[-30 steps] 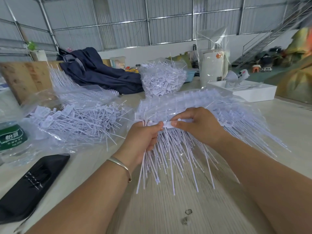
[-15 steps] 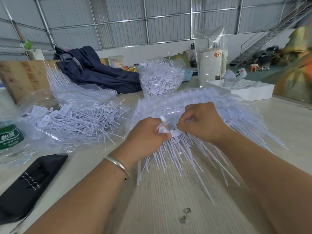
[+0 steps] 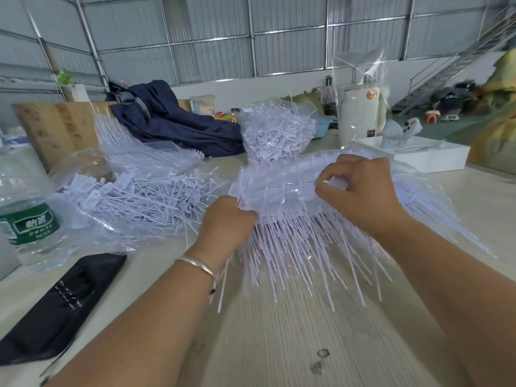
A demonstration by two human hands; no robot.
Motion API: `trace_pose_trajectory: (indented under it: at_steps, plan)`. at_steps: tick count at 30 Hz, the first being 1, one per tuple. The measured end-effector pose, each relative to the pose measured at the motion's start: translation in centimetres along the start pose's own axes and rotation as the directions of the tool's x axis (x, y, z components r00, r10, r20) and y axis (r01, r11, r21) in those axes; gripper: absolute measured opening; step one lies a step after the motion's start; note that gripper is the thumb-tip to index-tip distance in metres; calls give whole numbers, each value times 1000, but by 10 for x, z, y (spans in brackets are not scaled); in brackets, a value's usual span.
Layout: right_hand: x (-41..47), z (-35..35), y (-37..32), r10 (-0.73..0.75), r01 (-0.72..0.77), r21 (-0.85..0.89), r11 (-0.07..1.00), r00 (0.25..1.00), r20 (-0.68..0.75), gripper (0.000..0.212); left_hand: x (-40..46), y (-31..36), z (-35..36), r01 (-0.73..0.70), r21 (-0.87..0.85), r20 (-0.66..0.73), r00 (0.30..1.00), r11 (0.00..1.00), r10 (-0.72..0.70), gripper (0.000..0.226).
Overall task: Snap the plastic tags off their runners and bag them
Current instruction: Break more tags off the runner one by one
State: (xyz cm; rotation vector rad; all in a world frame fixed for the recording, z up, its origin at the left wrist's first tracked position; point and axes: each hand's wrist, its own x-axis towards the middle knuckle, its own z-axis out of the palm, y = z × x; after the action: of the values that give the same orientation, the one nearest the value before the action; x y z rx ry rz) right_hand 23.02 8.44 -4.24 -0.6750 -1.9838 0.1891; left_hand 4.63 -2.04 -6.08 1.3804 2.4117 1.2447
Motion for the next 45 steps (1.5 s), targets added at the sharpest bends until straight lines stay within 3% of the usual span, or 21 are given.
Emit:
trace_pose_trajectory:
  at_steps: [2, 4, 9, 11, 16, 22, 26, 28, 31, 34, 38, 42, 45]
  plan:
    - [-2, 6, 1, -4, 4, -50, 999, 1000, -3, 9, -1, 7, 6, 0, -271, 82, 996, 963, 23, 14]
    - [-6, 12, -1, 12, -9, -69, 998, 999, 38, 18, -5, 12, 17, 11, -351, 157, 986, 936, 48, 17]
    - [-12, 18, -8, 19, -20, 10, 1000, 991, 135, 39, -10, 9, 28, 137, -390, 171, 982, 910, -75, 52]
    - [-13, 20, -7, 6, -7, 7, 1000, 986, 165, 42, -11, 8, 28, 193, -415, 237, 966, 889, -98, 58]
    - [-18, 32, 2, -20, 70, -164, 984, 957, 288, 30, -13, 11, 23, 309, -576, 362, 927, 757, -102, 45]
    - [-20, 41, 9, -74, 137, -227, 964, 961, 268, 36, -12, 10, 20, 296, -553, 430, 902, 779, -36, 23]
    - [-17, 35, 11, -78, 130, -232, 964, 972, 223, 46, -7, 7, 20, 322, -626, 382, 921, 710, -80, 35]
    - [-15, 29, 15, -26, 82, -249, 965, 975, 220, 46, -5, 4, 20, 345, -665, 367, 923, 663, -112, 32]
    - [-11, 23, 19, 93, -32, -257, 966, 970, 227, 48, -3, 1, 17, 362, -717, 375, 921, 596, -109, 45]
    - [-9, 22, 14, 158, -127, -156, 980, 965, 210, 50, -4, 3, 14, 388, -778, 415, 908, 494, -60, 31]
    - [-9, 17, 5, 189, -251, 240, 938, 949, 252, 55, -6, 5, 8, 452, -835, 496, 865, 312, 73, 29]
    - [-7, 9, -3, 116, -278, 435, 857, 924, 363, 65, -10, 8, 4, 505, -834, 546, 813, 223, 200, 29]
    - [-7, 4, -10, 52, -284, 548, 787, 916, 399, 67, -14, 11, 7, 583, -796, 601, 723, 166, 341, 31]
